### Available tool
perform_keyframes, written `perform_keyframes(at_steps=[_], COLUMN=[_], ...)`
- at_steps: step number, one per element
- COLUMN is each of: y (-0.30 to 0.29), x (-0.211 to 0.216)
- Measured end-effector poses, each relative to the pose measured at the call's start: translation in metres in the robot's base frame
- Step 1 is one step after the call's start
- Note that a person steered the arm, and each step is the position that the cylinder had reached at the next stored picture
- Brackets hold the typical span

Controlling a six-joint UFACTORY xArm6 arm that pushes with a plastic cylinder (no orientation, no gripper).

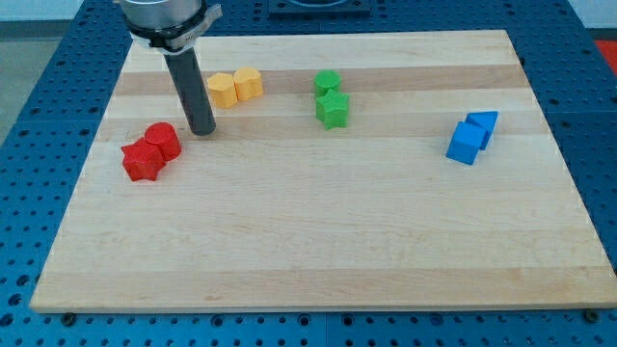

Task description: Push the green blocks to the middle of the board

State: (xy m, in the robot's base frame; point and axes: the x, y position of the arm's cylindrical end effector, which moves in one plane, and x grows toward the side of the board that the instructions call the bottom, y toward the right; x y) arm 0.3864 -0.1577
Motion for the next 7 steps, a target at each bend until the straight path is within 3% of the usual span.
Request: perform_keyframes(at_steps=[3, 4, 7], y=[-0.01, 0.037, 0.079], x=[-0.038, -0.051, -0.081])
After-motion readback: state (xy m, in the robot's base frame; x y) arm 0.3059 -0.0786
